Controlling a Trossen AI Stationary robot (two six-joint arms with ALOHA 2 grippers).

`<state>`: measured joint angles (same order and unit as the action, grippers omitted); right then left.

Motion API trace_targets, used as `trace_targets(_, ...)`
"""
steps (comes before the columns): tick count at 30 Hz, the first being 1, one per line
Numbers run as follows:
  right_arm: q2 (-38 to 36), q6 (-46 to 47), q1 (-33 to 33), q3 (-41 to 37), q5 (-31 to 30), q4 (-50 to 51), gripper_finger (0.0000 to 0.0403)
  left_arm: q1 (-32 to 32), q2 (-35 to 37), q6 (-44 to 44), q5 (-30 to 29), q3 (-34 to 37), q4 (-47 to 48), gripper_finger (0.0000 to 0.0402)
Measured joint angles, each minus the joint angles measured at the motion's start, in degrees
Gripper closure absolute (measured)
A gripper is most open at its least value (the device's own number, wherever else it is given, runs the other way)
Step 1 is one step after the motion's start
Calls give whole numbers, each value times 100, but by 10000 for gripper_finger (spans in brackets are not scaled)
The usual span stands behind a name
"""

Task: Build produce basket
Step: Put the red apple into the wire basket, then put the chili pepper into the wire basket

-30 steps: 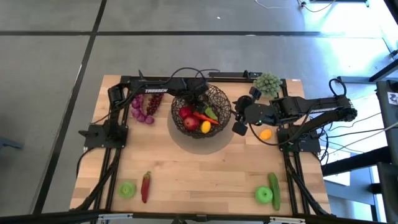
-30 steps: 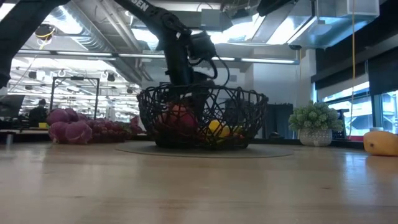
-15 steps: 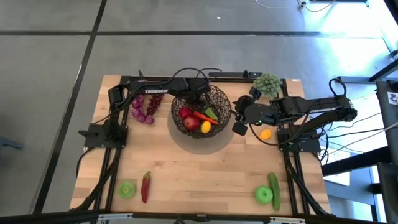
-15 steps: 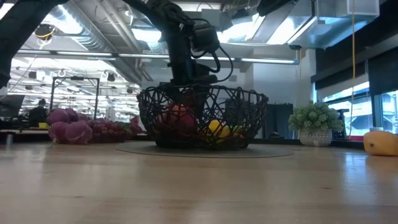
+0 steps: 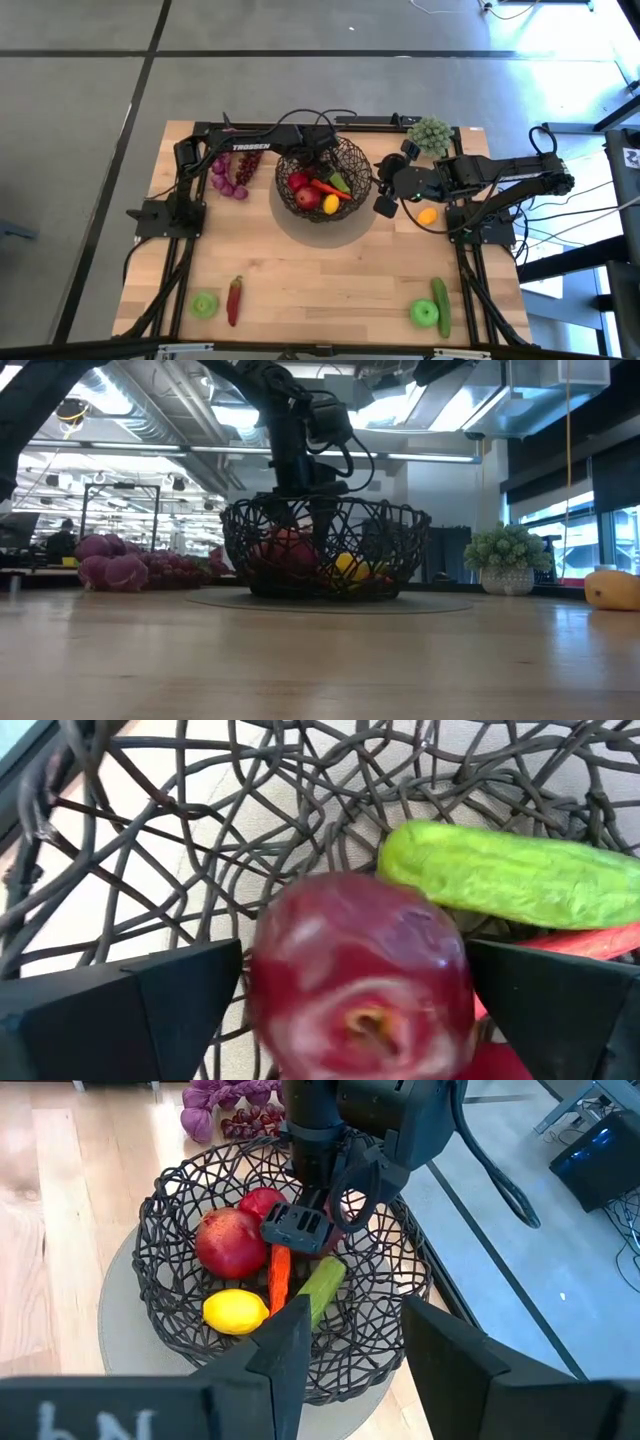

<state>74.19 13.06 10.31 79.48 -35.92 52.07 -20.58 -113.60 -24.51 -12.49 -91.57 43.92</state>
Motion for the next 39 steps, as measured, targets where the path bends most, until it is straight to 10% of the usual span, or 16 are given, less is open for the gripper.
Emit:
trace_targets(19,0,-2,0,0,0,2,248,232,4,-24,-152,-376,308,8)
trace_targets(39,0,-2,2,0,0,2,248,2005,70,-734,-854,-1561,3202,8)
